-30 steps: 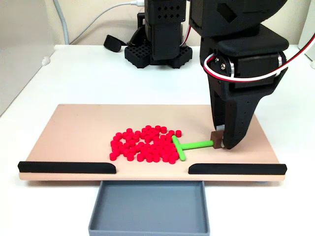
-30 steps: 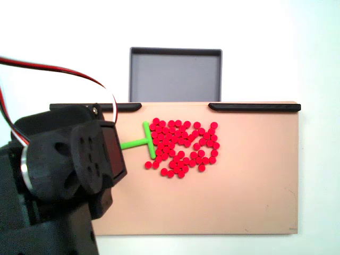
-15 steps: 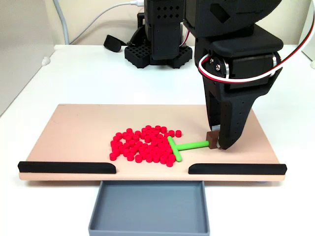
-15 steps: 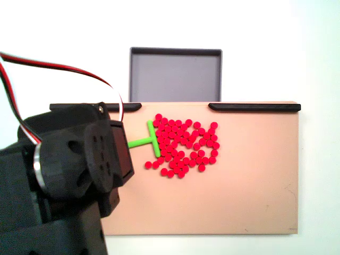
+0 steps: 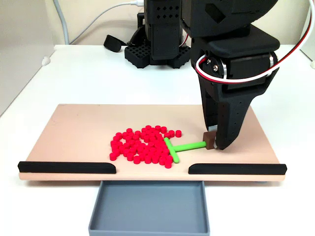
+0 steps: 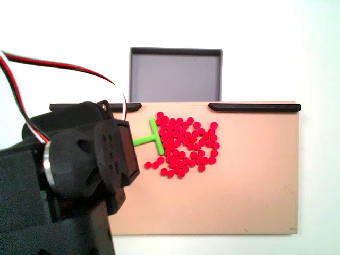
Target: Push granules from left to the grey container
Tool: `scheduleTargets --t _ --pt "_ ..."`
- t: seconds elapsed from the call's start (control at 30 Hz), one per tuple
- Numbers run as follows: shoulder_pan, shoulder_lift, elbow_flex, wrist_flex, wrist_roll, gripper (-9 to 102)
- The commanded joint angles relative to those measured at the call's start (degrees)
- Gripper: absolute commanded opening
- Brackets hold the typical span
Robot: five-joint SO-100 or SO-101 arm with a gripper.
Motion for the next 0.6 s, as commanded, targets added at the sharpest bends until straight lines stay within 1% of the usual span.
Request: scheduleTargets --t 0.0,0.57 --pt "0.7 1.76 -0.35 -0.35 -1.05 0" --pt "1.49 1.85 -0.35 -0.44 -3.6 0"
